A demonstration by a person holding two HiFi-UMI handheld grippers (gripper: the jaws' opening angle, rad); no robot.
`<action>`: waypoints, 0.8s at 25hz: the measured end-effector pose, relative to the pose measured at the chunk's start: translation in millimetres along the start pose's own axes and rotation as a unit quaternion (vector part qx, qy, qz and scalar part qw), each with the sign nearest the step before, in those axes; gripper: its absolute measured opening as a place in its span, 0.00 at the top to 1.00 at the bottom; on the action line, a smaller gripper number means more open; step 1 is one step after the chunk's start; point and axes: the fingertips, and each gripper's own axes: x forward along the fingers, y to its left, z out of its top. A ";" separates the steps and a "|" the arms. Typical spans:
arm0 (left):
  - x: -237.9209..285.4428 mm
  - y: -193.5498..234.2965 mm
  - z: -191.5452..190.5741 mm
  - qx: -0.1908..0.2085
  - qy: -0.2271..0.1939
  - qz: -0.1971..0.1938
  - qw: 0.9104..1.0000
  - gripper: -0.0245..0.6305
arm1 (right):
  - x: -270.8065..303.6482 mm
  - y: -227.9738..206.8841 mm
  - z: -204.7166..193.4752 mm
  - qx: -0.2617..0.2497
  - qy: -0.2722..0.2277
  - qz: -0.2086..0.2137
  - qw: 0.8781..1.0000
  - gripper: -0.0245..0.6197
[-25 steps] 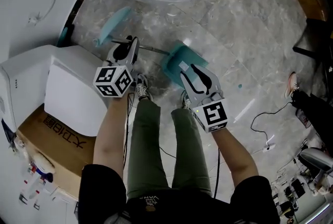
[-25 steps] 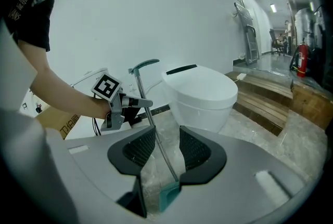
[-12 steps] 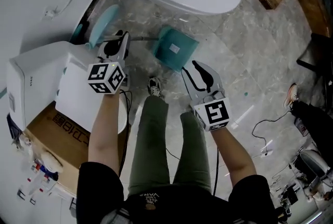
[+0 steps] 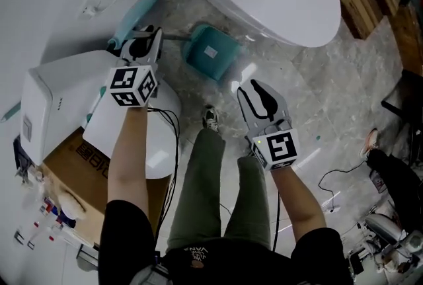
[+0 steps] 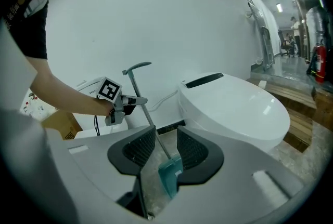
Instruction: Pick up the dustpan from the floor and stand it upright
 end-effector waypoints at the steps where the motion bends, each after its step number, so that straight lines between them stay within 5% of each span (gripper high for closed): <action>1: 1.4 11.4 3.3 -0.001 -0.002 0.004 1.000 0.75 | 6.3 2.5 1.9 -0.002 0.001 0.002 1.000 0.77; 6: 6.0 65.7 16.6 -0.008 -0.011 0.028 1.000 0.75 | 34.5 12.9 6.7 -0.007 0.009 0.013 1.000 0.77; 14: 13.7 131.0 49.3 0.049 -0.018 0.071 0.996 0.75 | 64.9 21.5 11.7 -0.012 0.013 0.024 1.000 0.77; 20: 19.4 171.5 54.2 0.054 -0.020 0.113 0.992 0.75 | 73.3 18.2 9.6 -0.020 0.018 0.024 0.999 0.77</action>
